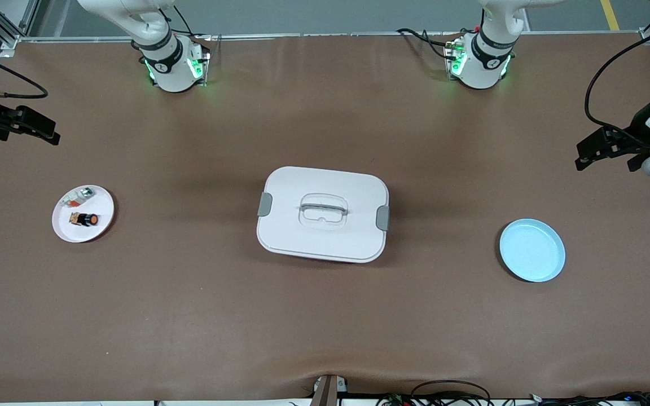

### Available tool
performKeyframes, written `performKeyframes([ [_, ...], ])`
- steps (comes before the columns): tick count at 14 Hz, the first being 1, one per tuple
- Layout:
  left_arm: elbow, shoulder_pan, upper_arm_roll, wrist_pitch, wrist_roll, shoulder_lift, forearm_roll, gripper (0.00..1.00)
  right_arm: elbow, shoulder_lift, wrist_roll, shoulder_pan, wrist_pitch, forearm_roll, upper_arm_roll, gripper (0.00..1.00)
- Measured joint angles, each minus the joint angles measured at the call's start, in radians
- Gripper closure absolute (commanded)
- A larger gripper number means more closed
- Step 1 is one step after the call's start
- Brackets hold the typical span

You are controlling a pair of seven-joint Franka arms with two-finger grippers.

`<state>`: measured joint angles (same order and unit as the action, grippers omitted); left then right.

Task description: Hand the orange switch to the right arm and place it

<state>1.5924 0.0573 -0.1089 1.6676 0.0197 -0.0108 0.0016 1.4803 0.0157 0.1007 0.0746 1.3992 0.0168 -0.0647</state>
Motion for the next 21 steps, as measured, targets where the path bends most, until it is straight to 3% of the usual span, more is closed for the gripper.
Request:
performKeyframes([
  [21,0.009,-0.001,-0.013,-0.001,0.000,0.017,0.002,0.00,0.120,-0.116,0.006,-0.029,0.037,-0.034,-0.037,0.00],
])
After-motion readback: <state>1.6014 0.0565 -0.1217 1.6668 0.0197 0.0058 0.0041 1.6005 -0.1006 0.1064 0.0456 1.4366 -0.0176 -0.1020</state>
